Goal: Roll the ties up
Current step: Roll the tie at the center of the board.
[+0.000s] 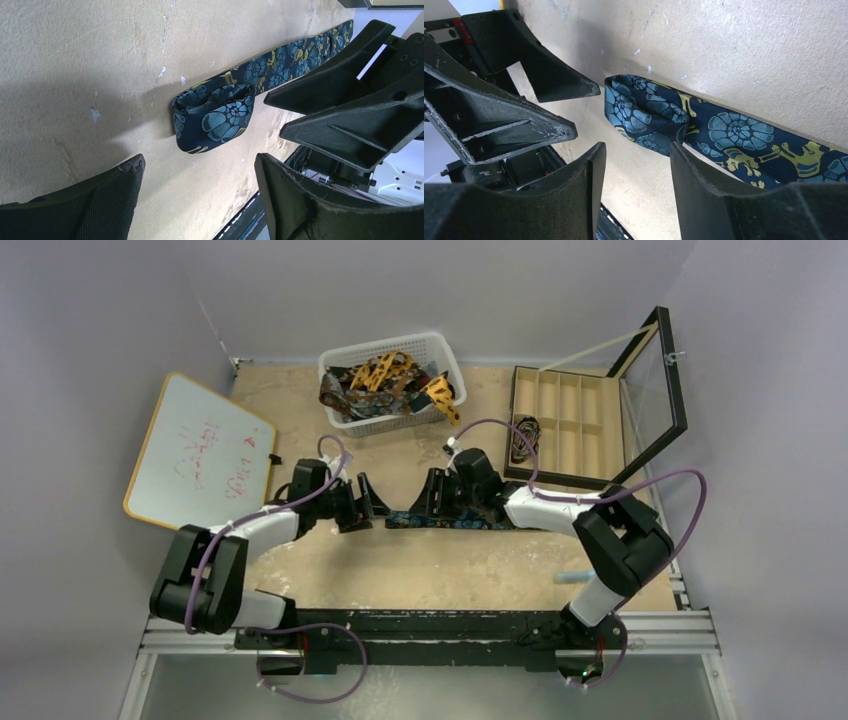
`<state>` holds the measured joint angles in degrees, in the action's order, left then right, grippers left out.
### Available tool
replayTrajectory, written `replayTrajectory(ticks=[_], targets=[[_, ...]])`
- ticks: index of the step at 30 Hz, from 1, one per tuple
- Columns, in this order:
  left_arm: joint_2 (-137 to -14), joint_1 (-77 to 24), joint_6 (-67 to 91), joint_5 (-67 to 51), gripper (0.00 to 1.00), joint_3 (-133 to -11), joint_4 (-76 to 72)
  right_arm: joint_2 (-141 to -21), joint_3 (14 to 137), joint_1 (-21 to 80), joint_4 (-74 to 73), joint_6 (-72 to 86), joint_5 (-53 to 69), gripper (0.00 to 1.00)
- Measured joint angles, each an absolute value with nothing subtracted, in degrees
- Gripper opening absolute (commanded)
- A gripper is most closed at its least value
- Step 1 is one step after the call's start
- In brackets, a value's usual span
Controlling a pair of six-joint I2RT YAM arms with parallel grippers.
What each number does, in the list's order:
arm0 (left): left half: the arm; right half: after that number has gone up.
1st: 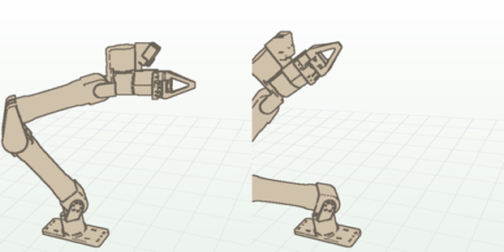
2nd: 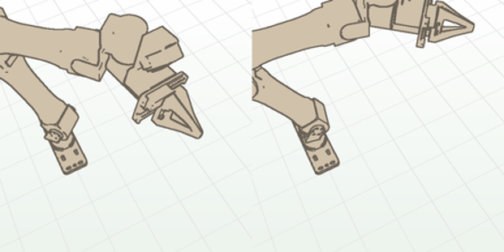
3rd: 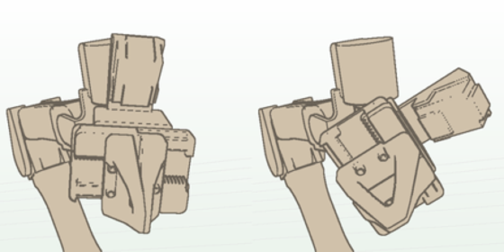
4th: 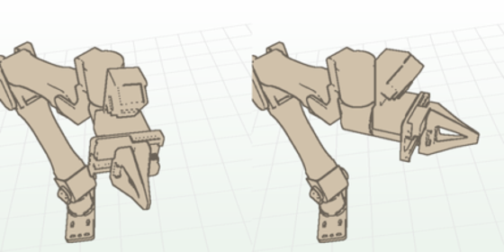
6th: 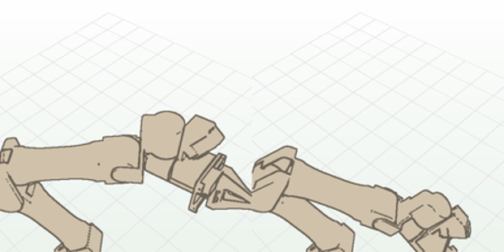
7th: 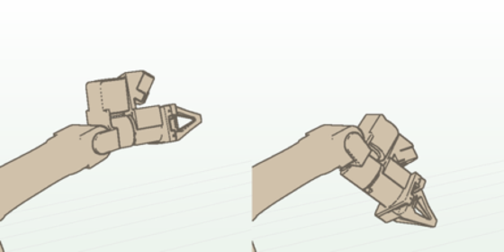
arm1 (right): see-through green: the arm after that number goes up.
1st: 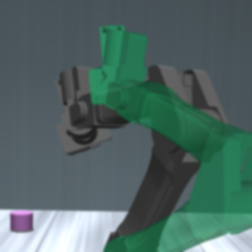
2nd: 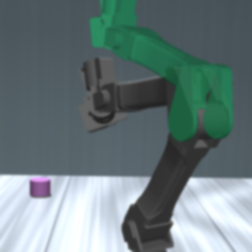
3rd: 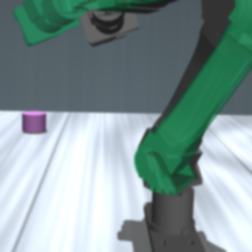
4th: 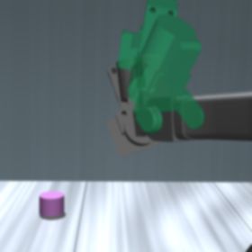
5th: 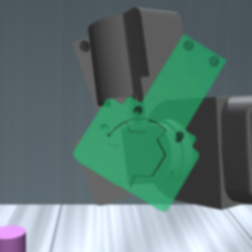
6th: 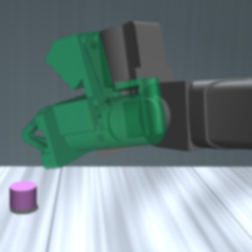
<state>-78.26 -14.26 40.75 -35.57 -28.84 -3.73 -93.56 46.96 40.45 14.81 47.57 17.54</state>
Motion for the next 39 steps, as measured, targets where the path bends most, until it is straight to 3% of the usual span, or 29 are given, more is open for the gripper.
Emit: replayTrajectory(ticks=[4,19,32,39], targets=[[-79.2,-14.3,40.6,-36.3,0.77,-28.8,-4.1,-94.1,47.0,40.4,14.4,47.5,17.5,0.43],[-82.4,-14.3,39.2,-38.5,0.73,-28.9,-5.9,-98.7,49.0,40.4,12.1,46.9,15.6,0.26],[-84.2,-14.3,39.2,-39.0,0.70,-29.2,-7.6,-100.6,51.3,40.4,10.5,45.8,14.1,0.19],[-84.4,-14.3,39.2,-39.1,0.69,-29.2,-8.5,-100.1,51.2,40.4,10.2,45.4,14.4,0.08]])
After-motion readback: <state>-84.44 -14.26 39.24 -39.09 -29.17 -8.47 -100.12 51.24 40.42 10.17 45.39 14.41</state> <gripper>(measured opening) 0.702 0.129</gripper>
